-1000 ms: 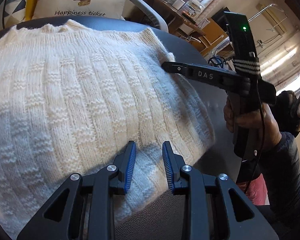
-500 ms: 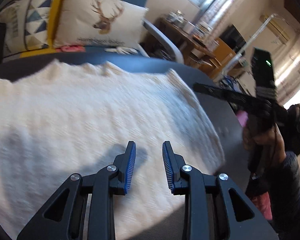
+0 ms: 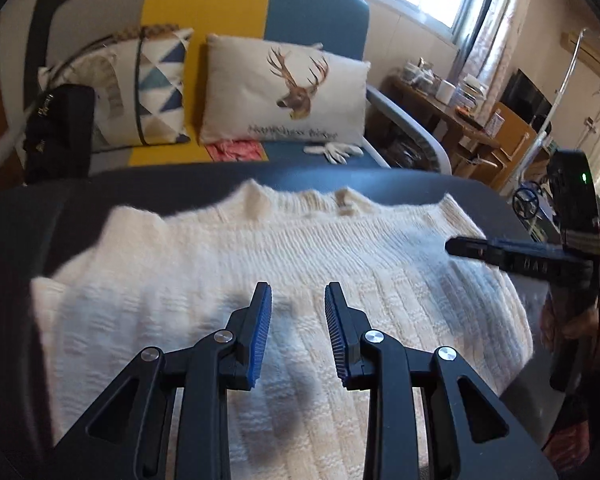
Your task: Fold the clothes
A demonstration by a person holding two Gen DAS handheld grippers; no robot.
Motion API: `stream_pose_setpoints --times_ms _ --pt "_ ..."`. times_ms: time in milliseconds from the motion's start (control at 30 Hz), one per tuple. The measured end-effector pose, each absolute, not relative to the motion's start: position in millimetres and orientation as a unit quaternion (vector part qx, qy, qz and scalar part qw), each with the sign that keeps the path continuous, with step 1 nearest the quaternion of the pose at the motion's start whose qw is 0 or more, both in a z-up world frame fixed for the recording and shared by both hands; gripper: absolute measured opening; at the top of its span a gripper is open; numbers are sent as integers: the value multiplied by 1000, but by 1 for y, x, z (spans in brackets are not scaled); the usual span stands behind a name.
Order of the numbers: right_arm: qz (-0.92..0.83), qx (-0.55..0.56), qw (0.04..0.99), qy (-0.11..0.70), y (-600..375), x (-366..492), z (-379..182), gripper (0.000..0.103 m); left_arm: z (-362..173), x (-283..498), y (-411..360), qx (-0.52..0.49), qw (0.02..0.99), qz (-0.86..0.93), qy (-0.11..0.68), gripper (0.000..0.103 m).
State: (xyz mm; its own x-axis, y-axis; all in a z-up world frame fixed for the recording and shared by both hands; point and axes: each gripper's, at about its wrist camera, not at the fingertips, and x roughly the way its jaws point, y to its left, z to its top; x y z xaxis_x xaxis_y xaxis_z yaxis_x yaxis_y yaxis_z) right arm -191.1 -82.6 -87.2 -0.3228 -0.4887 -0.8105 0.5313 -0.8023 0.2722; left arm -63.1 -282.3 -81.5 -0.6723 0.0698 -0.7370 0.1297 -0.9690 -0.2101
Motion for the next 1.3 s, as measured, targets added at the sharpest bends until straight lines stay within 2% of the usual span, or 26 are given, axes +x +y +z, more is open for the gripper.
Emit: stream_pose_setpoints --times_ms 133,367,1100,1300 --pt "-800 510 311 45 -103 -185 -106 20 -78 -60 -292 410 65 -903 109 30" --pt "-805 511 298 36 -105 -183 -108 20 -73 -39 -314 410 127 -898 100 30" --pt "-812 518 263 58 -116 -182 -105 20 -67 -2 -343 407 151 -894 107 30" --pt "-813 498 295 59 -129 -167 -82 22 -99 -6 -353 454 174 -868 98 30"
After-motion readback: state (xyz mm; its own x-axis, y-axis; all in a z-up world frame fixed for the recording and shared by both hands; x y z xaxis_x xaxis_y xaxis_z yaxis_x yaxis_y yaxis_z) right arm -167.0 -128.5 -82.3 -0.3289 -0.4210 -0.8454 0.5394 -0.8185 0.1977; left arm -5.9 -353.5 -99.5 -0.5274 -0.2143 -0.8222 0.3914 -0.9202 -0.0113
